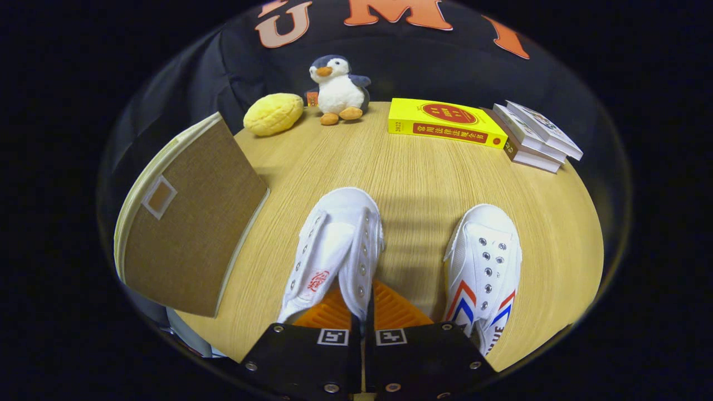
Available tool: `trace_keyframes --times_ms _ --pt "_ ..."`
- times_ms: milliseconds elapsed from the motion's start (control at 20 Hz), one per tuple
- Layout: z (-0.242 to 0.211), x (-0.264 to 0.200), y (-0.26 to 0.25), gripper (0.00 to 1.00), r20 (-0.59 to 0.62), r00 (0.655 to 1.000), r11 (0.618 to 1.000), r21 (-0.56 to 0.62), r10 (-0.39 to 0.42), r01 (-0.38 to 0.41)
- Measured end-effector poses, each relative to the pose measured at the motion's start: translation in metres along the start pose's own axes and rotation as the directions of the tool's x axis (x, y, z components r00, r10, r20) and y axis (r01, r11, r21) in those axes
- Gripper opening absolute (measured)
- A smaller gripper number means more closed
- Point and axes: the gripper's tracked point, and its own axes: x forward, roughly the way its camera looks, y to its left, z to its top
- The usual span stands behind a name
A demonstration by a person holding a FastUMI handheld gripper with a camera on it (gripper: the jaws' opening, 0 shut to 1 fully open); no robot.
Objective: Open the storage box then place both shoes into the box .Put the left shoe in first, then the right shoe, with the right side of both shoes facing outward in a uniform manner.
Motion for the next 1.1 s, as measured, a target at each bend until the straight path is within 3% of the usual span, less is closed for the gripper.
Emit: trace_keyframes --times_ms 400,700,1100 --pt "0.042 -0.043 0.03 0.01 0.063 0.996 0.997 0.024 0.068 -0.07" --pt "0.1 -0.098 0.063 0.01 0.16 0.98 0.993 0.021 0.115 -0.12" --pt "0.169 -0.14 0.149 0.01 0.234 0.943 0.969 0.009 0.236 -0.245"
